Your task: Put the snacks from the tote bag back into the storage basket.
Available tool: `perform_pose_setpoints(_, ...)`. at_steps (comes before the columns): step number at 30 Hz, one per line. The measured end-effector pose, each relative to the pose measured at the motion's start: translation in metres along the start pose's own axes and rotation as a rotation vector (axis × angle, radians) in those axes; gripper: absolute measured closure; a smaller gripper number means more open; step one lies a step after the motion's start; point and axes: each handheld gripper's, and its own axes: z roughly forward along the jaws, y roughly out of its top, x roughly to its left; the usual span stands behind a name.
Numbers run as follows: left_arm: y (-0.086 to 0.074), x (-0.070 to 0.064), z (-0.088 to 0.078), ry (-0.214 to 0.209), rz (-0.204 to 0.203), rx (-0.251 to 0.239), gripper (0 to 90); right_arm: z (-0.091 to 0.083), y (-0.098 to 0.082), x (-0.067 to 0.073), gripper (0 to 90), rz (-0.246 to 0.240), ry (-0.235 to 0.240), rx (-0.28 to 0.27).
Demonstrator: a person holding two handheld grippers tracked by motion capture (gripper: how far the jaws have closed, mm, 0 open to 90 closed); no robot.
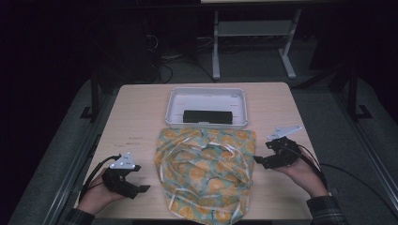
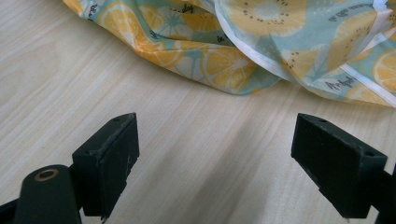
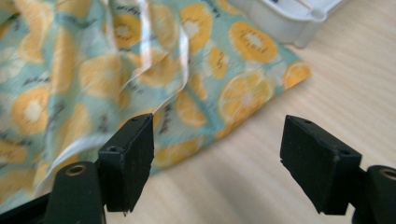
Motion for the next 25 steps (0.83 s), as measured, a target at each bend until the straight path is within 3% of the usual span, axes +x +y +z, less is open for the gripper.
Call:
perform_pose_setpoints(6,0.0,0.0,0.0,-0.002,0.002,0.002,14.6,-0.006,-0.02,0.012,24.2,0.011,0.004,-0.018)
perform_pose_setpoints(17,-0.001,0.001,0.001,0.004,0.01,0.001,14.6,-0.019,-0.061,0.029,22.4,0.039,-0.006,0.01)
perform_pose_setpoints(25,0.002,0.001,0.003,-0.001,0.016,0.004,14.6,-0.025,-0.066,0.026,21.0,0.07,-0.035,-0.015)
